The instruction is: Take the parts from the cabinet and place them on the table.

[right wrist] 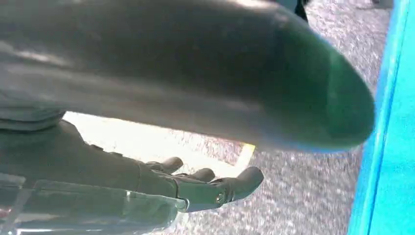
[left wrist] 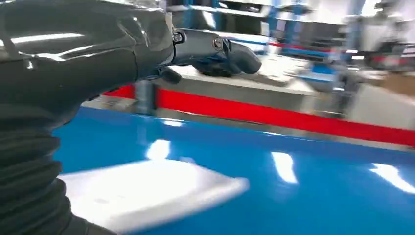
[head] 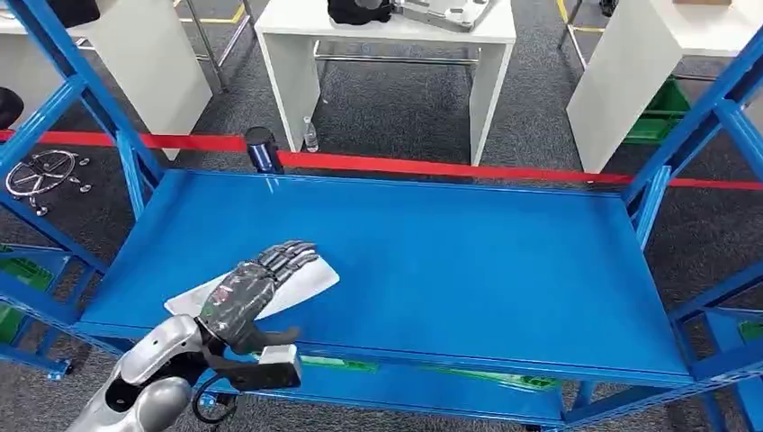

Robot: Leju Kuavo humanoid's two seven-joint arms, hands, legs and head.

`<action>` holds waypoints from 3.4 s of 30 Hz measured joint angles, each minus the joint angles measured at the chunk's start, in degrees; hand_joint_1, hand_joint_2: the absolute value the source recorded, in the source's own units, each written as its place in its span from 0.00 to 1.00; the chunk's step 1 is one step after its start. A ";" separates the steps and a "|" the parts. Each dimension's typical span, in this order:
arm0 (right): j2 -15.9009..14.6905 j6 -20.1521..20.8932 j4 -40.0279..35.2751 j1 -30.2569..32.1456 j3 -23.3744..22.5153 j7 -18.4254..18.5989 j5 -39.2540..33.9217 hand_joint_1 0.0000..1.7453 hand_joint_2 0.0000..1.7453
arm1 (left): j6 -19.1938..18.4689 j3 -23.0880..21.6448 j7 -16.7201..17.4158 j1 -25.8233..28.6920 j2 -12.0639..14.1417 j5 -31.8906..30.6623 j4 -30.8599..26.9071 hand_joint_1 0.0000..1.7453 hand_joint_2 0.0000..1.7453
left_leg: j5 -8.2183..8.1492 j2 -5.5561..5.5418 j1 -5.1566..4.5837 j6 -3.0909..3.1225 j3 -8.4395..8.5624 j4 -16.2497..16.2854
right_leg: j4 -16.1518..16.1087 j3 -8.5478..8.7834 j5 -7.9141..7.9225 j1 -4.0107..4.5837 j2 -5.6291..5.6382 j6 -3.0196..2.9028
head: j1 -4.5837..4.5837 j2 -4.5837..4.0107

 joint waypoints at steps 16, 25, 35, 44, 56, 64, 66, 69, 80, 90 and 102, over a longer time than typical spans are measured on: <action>-0.35 -0.20 0.83 0.02 2.14 -0.28 -1.90 0.00 0.00 | 1.45 10.54 7.35 6.85 -2.47 -11.46 6.21 0.00 1.00 | -0.81 -0.12 0.16 -1.83 -1.36 1.67 | 0.16 0.42 -0.43 -0.65 -0.17 -1.05 | 0.07 0.02; -0.66 -0.24 0.98 -0.06 3.82 -1.09 -1.66 0.00 0.00 | 0.62 14.52 7.33 9.49 -3.59 -12.11 5.86 0.00 1.00 | -0.31 -0.12 0.79 -1.76 -1.41 3.41 | 0.16 0.57 -0.40 -0.27 -0.09 -1.43 | -0.15 0.00; -1.01 -0.24 1.05 -0.23 4.87 -1.31 -1.66 0.00 0.00 | -0.15 15.74 7.74 10.08 -4.33 -13.34 5.23 0.00 1.00 | 0.54 0.20 0.53 0.35 0.17 -0.81 | 15.25 -6.86 -7.19 -0.11 -0.26 -0.89 | 0.04 0.02; -1.18 -0.24 1.12 -0.30 5.75 -1.33 -1.93 0.00 0.00 | -0.35 17.51 8.68 10.27 -4.70 -14.80 5.40 0.00 1.00 | -0.26 -0.04 0.18 -1.17 -0.43 0.85 | 0.54 0.37 -1.13 -0.13 -0.41 -0.44 | -0.02 0.02; -1.09 -0.22 1.16 -0.34 6.80 -1.92 -1.93 0.00 0.00 | -1.29 18.04 8.31 8.65 -5.03 -15.31 6.38 1.00 1.00 | -0.18 -0.18 0.80 -1.46 -0.81 2.00 | 0.23 1.01 -0.81 -0.31 -0.12 -1.22 | -0.33 0.02; -1.16 0.17 0.77 -0.23 7.10 -1.64 -2.26 0.00 0.00 | -2.79 17.23 6.67 5.74 -4.79 -14.89 9.60 1.00 1.00 | 0.58 0.19 0.69 0.26 0.28 -0.87 | 6.51 -2.58 -4.12 -0.10 -0.23 -0.66 | -0.13 0.02; -1.22 0.15 0.66 -0.16 7.12 -1.51 -2.47 0.00 0.00 | -3.01 17.10 6.47 5.68 -4.68 -14.50 10.53 1.00 1.00 | 0.61 0.24 0.51 0.30 0.04 -0.83 | 16.18 -7.19 -7.86 -0.10 -0.22 -0.89 | -0.15 0.02; -1.20 -0.02 0.59 0.12 7.15 -1.22 -2.50 0.00 0.00 | -3.06 16.92 6.37 5.33 -4.66 -14.32 11.28 1.00 1.00 | 0.58 0.16 0.44 0.27 0.15 -0.69 | 14.71 -6.19 -6.11 -0.18 -0.25 0.55 | -0.13 0.02; -1.12 -0.37 -2.03 0.50 7.15 -0.13 -3.04 0.00 0.00 | -2.93 16.77 5.91 3.73 -3.63 -14.19 12.26 1.00 1.00 | -6.15 -0.04 0.64 -2.59 -4.97 10.80 | -0.04 0.98 -0.68 -0.55 -0.30 -1.45 | -0.48 0.00; -1.12 -0.46 -5.18 1.41 7.15 1.12 -3.24 0.00 0.00 | -2.42 16.72 5.60 2.98 -2.84 -14.41 12.81 1.00 1.00 | -0.65 0.08 -0.25 -0.43 -0.29 0.73 | -0.11 0.82 -0.50 -0.08 -0.21 -1.06 | -0.48 0.02; -1.64 -0.53 -6.60 2.61 7.17 1.79 -3.48 0.00 0.00 | 0.33 17.16 4.51 2.50 -3.58 -15.02 10.69 1.00 1.00 | 0.17 0.15 0.65 -0.47 0.25 -0.02 | 1.41 0.06 -0.78 -1.17 -0.59 2.28 | -0.17 0.02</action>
